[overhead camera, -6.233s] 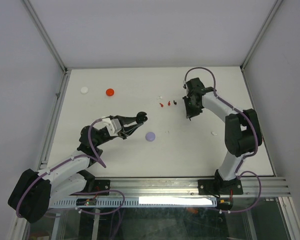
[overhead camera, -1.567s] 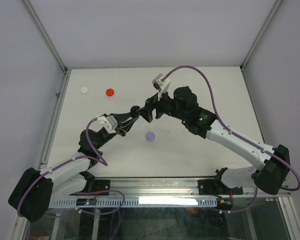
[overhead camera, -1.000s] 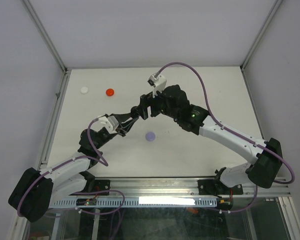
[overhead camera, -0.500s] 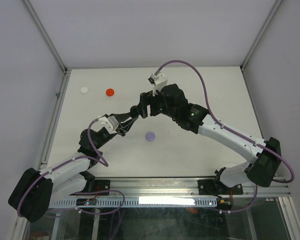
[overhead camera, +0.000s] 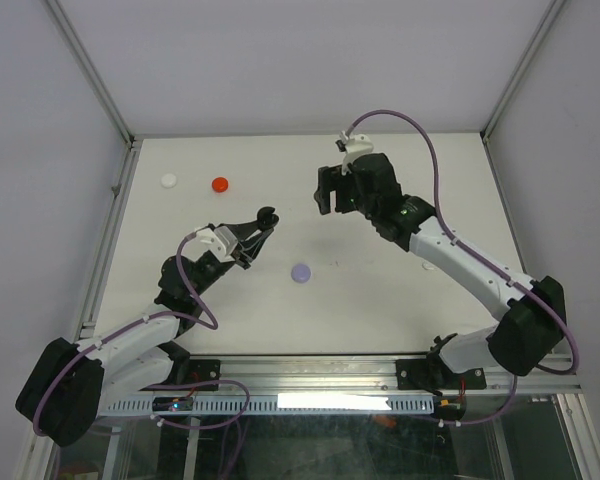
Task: Insert the wireless bluetooth earbuds into the charging case
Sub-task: Place the earbud in the charging case, then move the earbud to the center of the board.
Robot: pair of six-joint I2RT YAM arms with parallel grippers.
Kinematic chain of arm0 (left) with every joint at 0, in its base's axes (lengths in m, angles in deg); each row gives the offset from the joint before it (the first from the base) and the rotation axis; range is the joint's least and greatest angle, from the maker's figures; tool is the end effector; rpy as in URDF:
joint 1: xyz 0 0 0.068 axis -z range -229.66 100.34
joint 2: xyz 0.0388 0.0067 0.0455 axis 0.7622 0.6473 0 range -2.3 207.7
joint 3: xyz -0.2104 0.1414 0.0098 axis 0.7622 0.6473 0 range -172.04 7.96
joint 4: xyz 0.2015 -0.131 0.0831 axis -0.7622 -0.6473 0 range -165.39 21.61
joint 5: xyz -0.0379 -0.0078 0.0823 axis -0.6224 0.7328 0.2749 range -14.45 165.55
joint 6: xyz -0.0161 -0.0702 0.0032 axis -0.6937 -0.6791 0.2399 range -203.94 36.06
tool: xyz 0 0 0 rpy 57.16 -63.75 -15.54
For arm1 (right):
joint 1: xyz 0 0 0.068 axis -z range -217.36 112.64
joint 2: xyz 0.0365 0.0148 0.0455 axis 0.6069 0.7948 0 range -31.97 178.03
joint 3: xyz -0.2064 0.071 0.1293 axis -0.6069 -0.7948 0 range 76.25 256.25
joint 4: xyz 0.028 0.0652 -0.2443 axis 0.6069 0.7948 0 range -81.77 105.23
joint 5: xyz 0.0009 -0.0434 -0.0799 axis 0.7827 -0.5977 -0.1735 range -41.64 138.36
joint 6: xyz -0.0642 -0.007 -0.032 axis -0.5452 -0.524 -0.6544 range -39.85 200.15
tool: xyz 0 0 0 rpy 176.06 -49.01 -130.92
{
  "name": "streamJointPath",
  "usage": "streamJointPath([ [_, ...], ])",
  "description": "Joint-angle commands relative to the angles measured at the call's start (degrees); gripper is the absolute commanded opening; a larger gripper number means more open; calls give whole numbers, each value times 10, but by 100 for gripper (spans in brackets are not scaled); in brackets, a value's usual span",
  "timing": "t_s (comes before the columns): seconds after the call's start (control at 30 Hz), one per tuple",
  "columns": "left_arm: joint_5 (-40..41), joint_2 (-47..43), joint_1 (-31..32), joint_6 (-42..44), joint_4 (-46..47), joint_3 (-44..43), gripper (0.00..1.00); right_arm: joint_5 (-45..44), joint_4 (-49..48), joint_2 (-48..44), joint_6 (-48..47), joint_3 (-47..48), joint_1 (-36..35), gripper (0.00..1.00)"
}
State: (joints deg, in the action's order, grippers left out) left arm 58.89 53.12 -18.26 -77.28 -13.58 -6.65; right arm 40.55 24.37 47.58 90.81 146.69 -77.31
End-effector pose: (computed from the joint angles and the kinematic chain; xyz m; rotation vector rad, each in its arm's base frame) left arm 0.1853 -0.1332 0.2365 0.6720 1.1805 -0.5570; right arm 0.2659 0.2121 0.3184 -0.4284 1.9873 0.4250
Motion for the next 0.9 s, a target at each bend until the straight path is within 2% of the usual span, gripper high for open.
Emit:
streamJointPath([
  [0.0, 17, -11, -2, 2, 6, -23, 0, -14, -33, 9, -26, -18, 53, 77],
  [0.2, 22, -13, -3, 5, 1, -24, 0, -11, -59, 88, -30, -23, 125, 74],
  [0.33, 20, -13, -3, 6, -1, -25, 0, 14, -80, 145, -23, -16, 154, 66],
  [0.53, 16, -12, -3, 6, -3, -27, 0, 36, -105, 231, -24, 25, 179, 54],
  [0.87, 14, -15, -3, 9, -7, -27, 0, 76, -92, 347, -25, 114, 194, 41],
])
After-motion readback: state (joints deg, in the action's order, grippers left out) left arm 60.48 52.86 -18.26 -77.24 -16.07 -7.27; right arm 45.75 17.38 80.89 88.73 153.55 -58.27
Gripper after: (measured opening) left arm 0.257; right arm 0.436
